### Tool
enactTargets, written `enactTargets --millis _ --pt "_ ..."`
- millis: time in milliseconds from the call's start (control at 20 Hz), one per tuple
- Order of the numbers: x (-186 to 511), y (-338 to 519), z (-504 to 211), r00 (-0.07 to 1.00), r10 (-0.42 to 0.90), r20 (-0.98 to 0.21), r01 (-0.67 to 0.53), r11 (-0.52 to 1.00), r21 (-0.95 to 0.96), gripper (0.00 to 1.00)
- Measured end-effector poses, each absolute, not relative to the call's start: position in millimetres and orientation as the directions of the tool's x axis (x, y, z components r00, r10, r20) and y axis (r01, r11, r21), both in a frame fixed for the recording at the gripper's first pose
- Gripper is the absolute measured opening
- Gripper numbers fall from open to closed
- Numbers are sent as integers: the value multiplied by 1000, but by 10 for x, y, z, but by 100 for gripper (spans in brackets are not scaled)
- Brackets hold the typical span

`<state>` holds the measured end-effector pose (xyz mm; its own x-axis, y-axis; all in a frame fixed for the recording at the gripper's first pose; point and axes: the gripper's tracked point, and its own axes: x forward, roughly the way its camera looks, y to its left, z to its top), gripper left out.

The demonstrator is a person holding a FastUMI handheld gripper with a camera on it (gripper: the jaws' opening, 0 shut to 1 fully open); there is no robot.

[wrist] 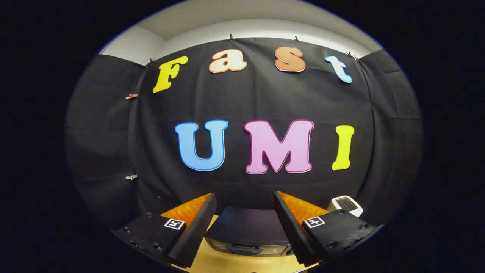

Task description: Open the toaster oven, put the food inside, and close the toaster oven door.

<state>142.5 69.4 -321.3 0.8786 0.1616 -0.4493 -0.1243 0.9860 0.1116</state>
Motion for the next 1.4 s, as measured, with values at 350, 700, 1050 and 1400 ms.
enactTargets --millis 350,700,1050,1400 --pt "1277 706 -4205 797 135 -589 -75 989 126 98" --pt "1012 702 -5135 717 77 -693 -14 995 97 98" --pt "827 617 -5675 645 1 -764 41 999 36 98" --pt "735 635 -5833 624 -17 -782 39 999 9 99"
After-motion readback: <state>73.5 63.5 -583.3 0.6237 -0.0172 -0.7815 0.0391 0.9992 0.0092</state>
